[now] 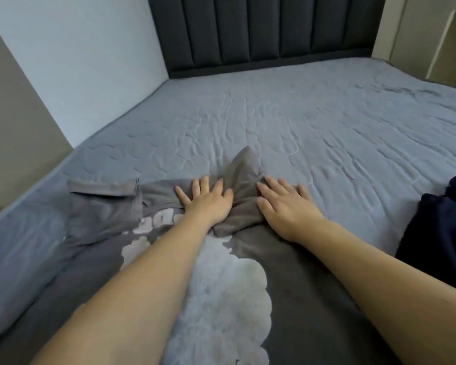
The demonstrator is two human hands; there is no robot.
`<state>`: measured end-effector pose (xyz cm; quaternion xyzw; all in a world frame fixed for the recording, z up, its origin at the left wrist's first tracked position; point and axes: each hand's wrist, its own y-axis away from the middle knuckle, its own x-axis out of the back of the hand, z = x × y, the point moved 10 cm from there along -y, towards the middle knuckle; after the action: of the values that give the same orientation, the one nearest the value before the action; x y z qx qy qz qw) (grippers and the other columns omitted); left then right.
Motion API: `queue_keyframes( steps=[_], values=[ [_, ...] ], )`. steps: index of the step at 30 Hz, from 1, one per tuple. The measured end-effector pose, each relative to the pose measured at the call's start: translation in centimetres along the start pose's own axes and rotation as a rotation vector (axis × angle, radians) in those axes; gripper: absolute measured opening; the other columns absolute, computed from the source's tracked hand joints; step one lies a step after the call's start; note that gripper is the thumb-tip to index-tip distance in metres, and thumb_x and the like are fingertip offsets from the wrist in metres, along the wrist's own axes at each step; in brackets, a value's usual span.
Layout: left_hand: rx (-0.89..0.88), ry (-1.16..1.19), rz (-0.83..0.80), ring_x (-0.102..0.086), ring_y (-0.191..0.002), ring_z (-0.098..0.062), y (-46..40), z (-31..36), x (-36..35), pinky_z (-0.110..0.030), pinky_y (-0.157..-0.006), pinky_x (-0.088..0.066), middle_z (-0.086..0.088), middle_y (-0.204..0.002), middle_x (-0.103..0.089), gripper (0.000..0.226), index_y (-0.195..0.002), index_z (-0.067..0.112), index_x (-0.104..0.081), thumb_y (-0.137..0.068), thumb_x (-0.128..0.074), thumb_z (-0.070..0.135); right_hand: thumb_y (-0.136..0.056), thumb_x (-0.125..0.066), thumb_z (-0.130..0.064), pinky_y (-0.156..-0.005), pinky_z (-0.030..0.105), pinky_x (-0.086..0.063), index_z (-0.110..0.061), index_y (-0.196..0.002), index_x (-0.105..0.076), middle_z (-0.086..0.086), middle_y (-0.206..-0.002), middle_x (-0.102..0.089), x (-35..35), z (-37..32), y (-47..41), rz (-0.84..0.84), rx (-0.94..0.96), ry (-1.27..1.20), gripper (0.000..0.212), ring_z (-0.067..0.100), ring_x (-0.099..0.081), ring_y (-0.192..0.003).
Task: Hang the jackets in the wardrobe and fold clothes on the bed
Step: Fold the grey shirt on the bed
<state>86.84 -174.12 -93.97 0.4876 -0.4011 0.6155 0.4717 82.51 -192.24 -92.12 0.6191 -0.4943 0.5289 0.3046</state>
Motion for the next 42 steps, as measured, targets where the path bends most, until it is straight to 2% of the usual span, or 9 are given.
queue_keyframes(
  steps=[6,11,15,19,26,31,35,38,42],
  values=[
    [-0.062,-0.039,-0.055,0.006,-0.149,-0.026,-0.2,-1.5,-1.0,-0.063,-0.107,0.019,-0.005,-0.163,0.001,0.069,-0.152,0.039,-0.003,-0.089,-0.009,0.065,-0.097,-0.016,-0.043,-0.12,0.042,-0.001,-0.03,-0.153,-0.015,-0.006,-0.162,-0.008,-3.5,1.2,-0.1,0.013,-0.077,0.182,0.058,0.014,-0.005,-0.148],
    [0.176,-0.299,0.375,0.01,-0.147,-0.036,2.0,-11.0,7.7,-0.064,-0.101,0.026,-0.012,-0.162,0.0,0.076,-0.153,0.021,-0.018,-0.088,-0.018,0.06,-0.097,-0.014,-0.04,-0.117,0.051,-0.002,-0.025,-0.154,-0.011,0.0,-0.162,-0.003,-3.7,0.0,0.0,-0.031,-0.122,0.336,0.058,0.021,-0.004,-0.147],
    [0.309,-0.191,0.056,0.013,-0.146,-0.037,2.3,-16.9,3.4,-0.072,-0.106,0.012,-0.006,-0.163,0.004,0.073,-0.155,0.026,-0.005,-0.092,-0.012,0.062,-0.097,-0.016,-0.041,-0.118,0.051,-0.002,-0.027,-0.154,-0.01,0.001,-0.161,-0.008,-3.3,-0.1,0.6,0.013,-0.19,0.32,0.058,0.021,-0.005,-0.148],
    [0.247,-0.211,0.088,0.014,-0.147,-0.035,1.8,-16.0,2.1,-0.077,-0.1,0.013,0.002,-0.163,0.007,0.07,-0.155,0.027,-0.003,-0.093,-0.009,0.059,-0.097,-0.011,-0.042,-0.117,0.053,-0.003,-0.026,-0.154,-0.006,0.005,-0.161,-0.009,-3.4,-0.1,0.5,-0.004,-0.226,0.415,0.06,0.024,-0.006,-0.147],
    [0.117,-0.068,-0.041,0.017,-0.147,-0.023,11.8,-13.9,0.5,-0.06,-0.112,0.015,0.006,-0.162,0.013,0.076,-0.154,0.033,0.002,-0.087,0.003,0.068,-0.094,0.001,-0.061,-0.113,0.062,0.004,-0.03,-0.151,0.014,0.009,-0.161,0.009,-2.5,-0.6,9.1,-0.176,-0.337,0.336,0.067,0.031,0.005,-0.148],
    [0.053,0.012,-0.281,0.022,-0.146,-0.019,22.1,-12.7,-0.5,-0.05,-0.115,0.017,0.007,-0.161,0.019,0.071,-0.152,0.036,0.009,-0.089,0.0,0.068,-0.098,-0.008,-0.054,-0.108,0.07,0.001,-0.03,-0.153,0.007,0.007,-0.161,0.014,-0.8,-2.6,18.4,-0.305,-0.35,0.366,0.062,0.034,0.008,-0.147],
    [-0.125,-0.007,-0.375,0.022,-0.146,-0.014,30.7,-10.9,0.7,-0.051,-0.115,0.016,0.01,-0.16,0.019,0.085,-0.153,0.033,0.01,-0.083,-0.007,0.078,-0.099,-0.022,-0.045,-0.11,0.065,-0.007,-0.027,-0.152,-0.014,0.004,-0.158,-0.008,1.2,-7.9,24.5,-0.251,0.013,0.316,0.056,0.028,-0.012,-0.144],
    [-0.321,-0.088,-0.518,0.033,-0.14,-0.011,37.9,-10.2,0.8,-0.056,-0.111,0.02,0.013,-0.155,0.031,0.112,-0.149,0.037,0.02,-0.063,-0.022,0.095,-0.092,-0.035,-0.045,-0.101,0.042,-0.036,-0.018,-0.124,-0.049,0.005,-0.124,-0.047,3.2,-12.8,29.6,-0.172,0.431,0.299,0.043,0.027,-0.05,-0.113],
    [-0.45,-0.212,-0.738,0.028,-0.143,-0.011,45.0,-11.2,2.0,-0.065,-0.111,0.009,0.02,-0.154,0.027,0.127,-0.146,0.049,0.013,-0.046,-0.051,0.095,-0.079,-0.046,-0.066,-0.079,0.034,-0.044,-0.016,-0.109,-0.055,0.002,-0.102,-0.053,3.6,-16.3,35.3,-0.219,0.733,0.288,0.059,0.022,-0.052,-0.085]
  ],
)
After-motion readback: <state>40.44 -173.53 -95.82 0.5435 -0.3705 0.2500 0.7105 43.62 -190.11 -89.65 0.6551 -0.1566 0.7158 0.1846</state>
